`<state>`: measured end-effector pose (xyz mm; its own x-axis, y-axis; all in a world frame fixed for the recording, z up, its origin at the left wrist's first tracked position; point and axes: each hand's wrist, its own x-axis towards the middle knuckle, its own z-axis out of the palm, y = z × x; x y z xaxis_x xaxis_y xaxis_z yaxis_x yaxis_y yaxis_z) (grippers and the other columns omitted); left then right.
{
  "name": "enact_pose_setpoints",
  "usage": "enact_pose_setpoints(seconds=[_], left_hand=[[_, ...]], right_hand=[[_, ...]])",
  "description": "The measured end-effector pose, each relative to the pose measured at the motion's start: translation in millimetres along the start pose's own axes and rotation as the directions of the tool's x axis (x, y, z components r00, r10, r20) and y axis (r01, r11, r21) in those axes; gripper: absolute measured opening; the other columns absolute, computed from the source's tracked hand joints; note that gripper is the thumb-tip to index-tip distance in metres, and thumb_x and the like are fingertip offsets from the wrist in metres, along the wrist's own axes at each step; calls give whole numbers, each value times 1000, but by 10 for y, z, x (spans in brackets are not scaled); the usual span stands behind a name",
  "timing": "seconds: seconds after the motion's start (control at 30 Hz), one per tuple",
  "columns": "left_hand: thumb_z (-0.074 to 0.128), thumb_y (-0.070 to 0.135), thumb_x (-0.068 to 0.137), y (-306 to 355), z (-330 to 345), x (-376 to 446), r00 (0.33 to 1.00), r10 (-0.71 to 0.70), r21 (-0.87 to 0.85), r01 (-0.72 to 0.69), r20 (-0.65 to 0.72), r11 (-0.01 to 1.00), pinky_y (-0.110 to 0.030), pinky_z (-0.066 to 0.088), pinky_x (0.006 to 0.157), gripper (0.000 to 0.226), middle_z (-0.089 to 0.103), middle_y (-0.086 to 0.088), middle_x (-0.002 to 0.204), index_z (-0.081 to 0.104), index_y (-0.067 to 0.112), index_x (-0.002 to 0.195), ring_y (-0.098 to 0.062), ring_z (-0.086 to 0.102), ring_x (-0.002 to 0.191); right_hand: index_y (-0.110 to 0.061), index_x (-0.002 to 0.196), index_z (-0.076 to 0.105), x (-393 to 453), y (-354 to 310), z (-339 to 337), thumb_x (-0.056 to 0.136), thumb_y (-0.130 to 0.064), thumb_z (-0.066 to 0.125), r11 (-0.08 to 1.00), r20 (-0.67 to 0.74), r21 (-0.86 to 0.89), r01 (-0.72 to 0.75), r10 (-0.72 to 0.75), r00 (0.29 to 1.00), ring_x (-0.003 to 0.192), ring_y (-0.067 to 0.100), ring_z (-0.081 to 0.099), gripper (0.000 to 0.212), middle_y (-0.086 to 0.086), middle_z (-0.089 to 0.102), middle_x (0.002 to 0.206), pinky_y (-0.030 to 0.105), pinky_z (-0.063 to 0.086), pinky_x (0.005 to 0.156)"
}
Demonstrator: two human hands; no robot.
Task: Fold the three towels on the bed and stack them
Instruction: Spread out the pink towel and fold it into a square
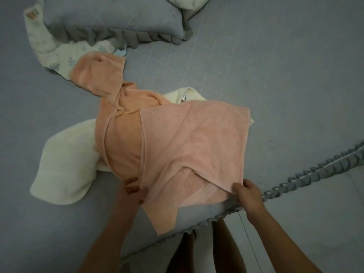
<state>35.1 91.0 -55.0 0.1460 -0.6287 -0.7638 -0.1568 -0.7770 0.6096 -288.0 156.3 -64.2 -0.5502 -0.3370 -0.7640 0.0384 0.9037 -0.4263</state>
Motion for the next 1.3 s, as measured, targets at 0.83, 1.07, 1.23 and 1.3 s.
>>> enact_pose_setpoints(seconds=[0.83,1.07,1.23,1.3], left_hand=[[83,48,49,72,354,-189,864,-356,14,376,357,927,-27,30,52,64,62,-8,79,75,8,98,-17,48,60],[68,33,85,1184,796,-29,998,-29,-99,35,63,994,-35,52,80,23,75,-9,97,77,12,87,-29,66,96],[49,26,95,2774,1009,119,967,228,-348,-253,-111,903,-34,53,72,16,64,-5,88,63,18,92,-19,65,84],[51,21,93,3241,1075,78,938,285,-484,-345,-195,804,-36,57,80,15,68,-7,100,63,15,100,-20,69,93]], right_hand=[[-9,120,62,203,-1048,-650,92,-18,53,899,409,392,-193,18,912,100,35,65,31,16,72,109,46,54,80],[9,129,52,707,-2020,-876,92,-6,53,961,305,275,11,-98,947,98,35,64,40,25,64,118,38,52,77],[-10,108,60,835,-3282,-1215,90,-10,58,874,216,428,230,-346,913,97,28,63,18,18,64,111,40,53,77],[-15,96,58,797,-3687,-1373,88,-11,59,826,176,477,301,-425,888,94,27,63,9,15,63,103,42,51,75]])
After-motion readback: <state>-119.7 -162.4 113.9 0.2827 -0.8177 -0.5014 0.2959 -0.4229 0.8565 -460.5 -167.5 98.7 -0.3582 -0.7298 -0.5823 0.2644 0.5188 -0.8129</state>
